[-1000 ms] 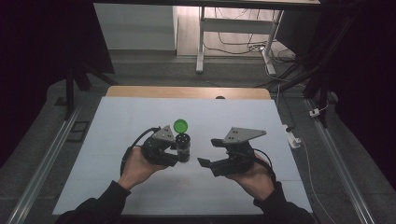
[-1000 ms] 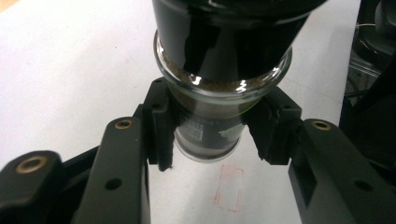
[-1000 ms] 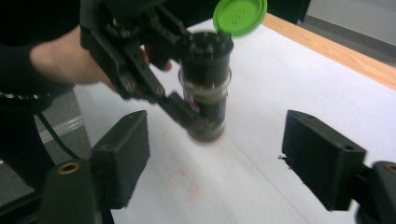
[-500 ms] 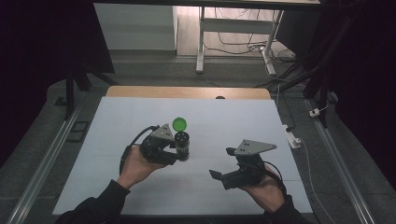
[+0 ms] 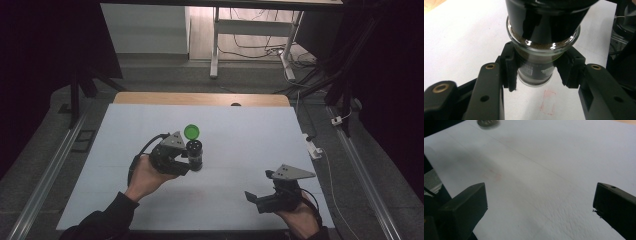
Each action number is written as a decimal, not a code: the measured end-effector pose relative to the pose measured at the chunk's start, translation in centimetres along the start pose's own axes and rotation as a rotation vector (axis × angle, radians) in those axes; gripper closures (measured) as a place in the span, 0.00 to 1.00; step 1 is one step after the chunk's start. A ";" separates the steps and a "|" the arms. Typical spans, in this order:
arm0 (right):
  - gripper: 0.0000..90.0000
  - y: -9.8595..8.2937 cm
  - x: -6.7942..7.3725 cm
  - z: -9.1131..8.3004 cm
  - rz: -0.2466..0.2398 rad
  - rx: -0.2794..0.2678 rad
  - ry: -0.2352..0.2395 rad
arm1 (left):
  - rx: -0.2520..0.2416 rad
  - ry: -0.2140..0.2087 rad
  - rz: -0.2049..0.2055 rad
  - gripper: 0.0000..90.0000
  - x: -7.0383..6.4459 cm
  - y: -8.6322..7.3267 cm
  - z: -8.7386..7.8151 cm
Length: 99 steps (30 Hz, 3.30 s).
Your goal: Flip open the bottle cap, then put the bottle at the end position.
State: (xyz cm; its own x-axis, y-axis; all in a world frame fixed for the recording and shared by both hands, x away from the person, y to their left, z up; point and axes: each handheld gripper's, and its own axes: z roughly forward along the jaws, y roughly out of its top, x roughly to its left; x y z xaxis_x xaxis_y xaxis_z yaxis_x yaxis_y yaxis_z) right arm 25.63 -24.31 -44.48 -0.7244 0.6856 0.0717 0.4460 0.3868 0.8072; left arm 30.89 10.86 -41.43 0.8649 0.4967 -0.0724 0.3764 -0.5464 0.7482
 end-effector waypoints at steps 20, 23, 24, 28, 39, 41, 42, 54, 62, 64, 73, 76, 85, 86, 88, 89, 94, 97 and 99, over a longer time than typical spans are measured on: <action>0.00 -2.8 -2.0 -1.3 0.065 0.039 -0.053 | -0.014 0.003 -0.012 0.60 0.6 0.7 -0.5; 0.00 -2.7 -1.9 -1.3 0.065 0.047 -0.055 | -0.012 0.007 -0.010 0.60 0.8 1.0 -0.3; 0.00 -2.7 -1.9 -1.2 0.063 0.050 -0.054 | -0.012 0.009 -0.012 0.60 0.8 1.0 -0.2; 0.00 -2.7 -1.9 -1.2 0.062 0.054 -0.053 | -0.010 0.015 -0.018 0.60 1.4 1.4 0.0; 0.00 -2.7 -1.9 -1.2 0.061 0.053 -0.045 | -0.013 0.040 -0.037 0.60 3.5 2.1 1.3; 0.00 -2.7 -1.9 -1.2 0.063 0.053 -0.044 | -0.015 0.045 -0.039 0.60 3.9 2.1 1.6; 0.00 -2.7 -1.9 -1.2 0.064 0.053 -0.044 | -0.014 0.048 -0.041 0.60 4.1 2.2 1.8; 0.00 -2.8 -1.9 -1.2 0.063 0.056 -0.038 | -0.019 0.083 -0.062 0.60 6.1 2.4 3.5; 0.00 -2.7 -1.9 -1.1 0.056 0.061 -0.031 | -0.025 0.095 -0.066 0.60 7.0 2.4 4.4; 0.00 -2.7 -1.9 -1.1 0.055 0.065 -0.028 | -0.026 0.100 -0.069 0.60 7.3 2.3 4.6; 0.00 -2.7 -1.9 -1.0 0.055 0.068 -0.024 | -0.024 0.123 -0.082 0.60 8.2 1.6 6.0; 0.00 -2.7 -1.9 -1.0 0.055 0.070 -0.022 | -0.018 0.133 -0.086 0.60 8.4 1.3 6.6; 0.01 -2.7 -1.9 -1.0 0.052 0.074 -0.018 | -0.015 0.154 -0.111 0.60 9.4 0.6 7.9; 0.01 -2.7 -1.9 -1.0 0.052 0.074 -0.018 | -0.016 0.151 -0.113 0.60 9.5 0.5 8.1; 0.01 -2.7 -1.9 -1.0 0.051 0.074 -0.017 | -0.017 0.153 -0.118 0.60 9.6 0.5 8.3; 0.01 -2.7 -1.9 -1.0 0.051 0.074 -0.016 | -0.018 0.152 -0.117 0.60 9.6 0.5 8.4; 0.01 -2.7 -1.9 -1.0 0.047 0.077 -0.009 | -0.003 0.163 -0.106 0.60 9.5 0.4 9.2; 0.01 -2.7 -1.9 -1.0 0.049 0.077 -0.011 | 0.004 0.166 -0.105 0.60 9.6 0.2 9.7; 0.00 -2.7 -1.9 -1.0 0.053 0.074 -0.009 | 0.009 0.168 -0.106 0.60 9.6 0.1 10.0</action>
State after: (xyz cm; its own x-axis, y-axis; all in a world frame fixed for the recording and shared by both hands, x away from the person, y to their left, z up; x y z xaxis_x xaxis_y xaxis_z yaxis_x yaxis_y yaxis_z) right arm 25.30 -27.31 -46.24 -0.6942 0.7117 0.1073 0.5214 0.3945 0.7567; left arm 42.58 8.82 -48.64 0.7530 0.6569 -0.0389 0.4661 -0.4907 0.7362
